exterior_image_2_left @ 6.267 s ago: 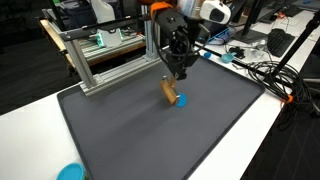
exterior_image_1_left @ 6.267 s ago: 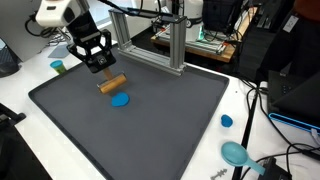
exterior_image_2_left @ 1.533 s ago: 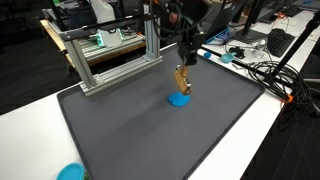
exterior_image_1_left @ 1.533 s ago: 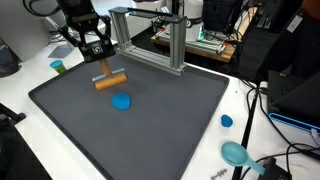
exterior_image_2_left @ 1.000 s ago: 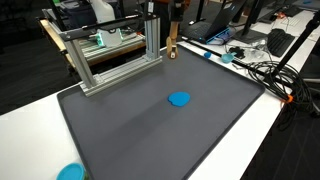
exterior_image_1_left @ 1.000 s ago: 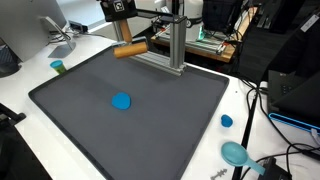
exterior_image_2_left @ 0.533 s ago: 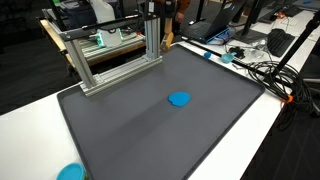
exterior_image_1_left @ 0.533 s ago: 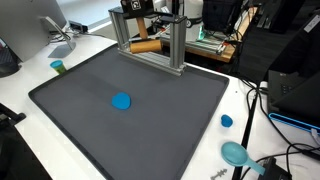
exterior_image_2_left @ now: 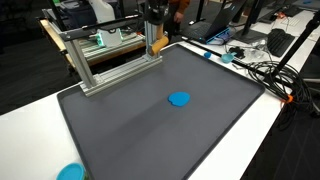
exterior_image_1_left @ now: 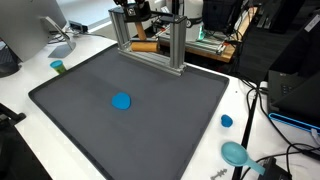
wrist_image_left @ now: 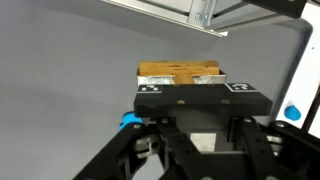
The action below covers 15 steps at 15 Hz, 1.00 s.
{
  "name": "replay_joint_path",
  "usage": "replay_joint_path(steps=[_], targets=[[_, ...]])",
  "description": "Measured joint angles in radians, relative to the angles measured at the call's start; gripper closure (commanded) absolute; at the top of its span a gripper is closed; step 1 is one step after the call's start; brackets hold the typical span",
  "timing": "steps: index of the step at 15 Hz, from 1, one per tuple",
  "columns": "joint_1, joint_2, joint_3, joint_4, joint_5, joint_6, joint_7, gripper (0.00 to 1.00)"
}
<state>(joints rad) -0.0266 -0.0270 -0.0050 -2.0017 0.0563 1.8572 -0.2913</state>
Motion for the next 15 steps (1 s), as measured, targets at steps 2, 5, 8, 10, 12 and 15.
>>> replay_joint_path(steps=[2, 5, 8, 10, 12, 15], targets=[[-0.011, -0.009, -0.021, -0.011, 0.014, -0.033, 0.061, 0.78], [-0.030, -0.050, -0.053, -0.046, 0.046, -0.068, 0.097, 0.78], [-0.038, -0.118, -0.068, -0.094, 0.069, -0.058, 0.109, 0.78], [-0.038, -0.142, -0.070, -0.108, 0.069, -0.057, 0.112, 0.78], [-0.037, -0.142, -0.070, -0.112, 0.069, -0.058, 0.104, 0.78], [-0.034, -0.145, -0.067, -0.117, 0.066, -0.057, 0.102, 0.53]])
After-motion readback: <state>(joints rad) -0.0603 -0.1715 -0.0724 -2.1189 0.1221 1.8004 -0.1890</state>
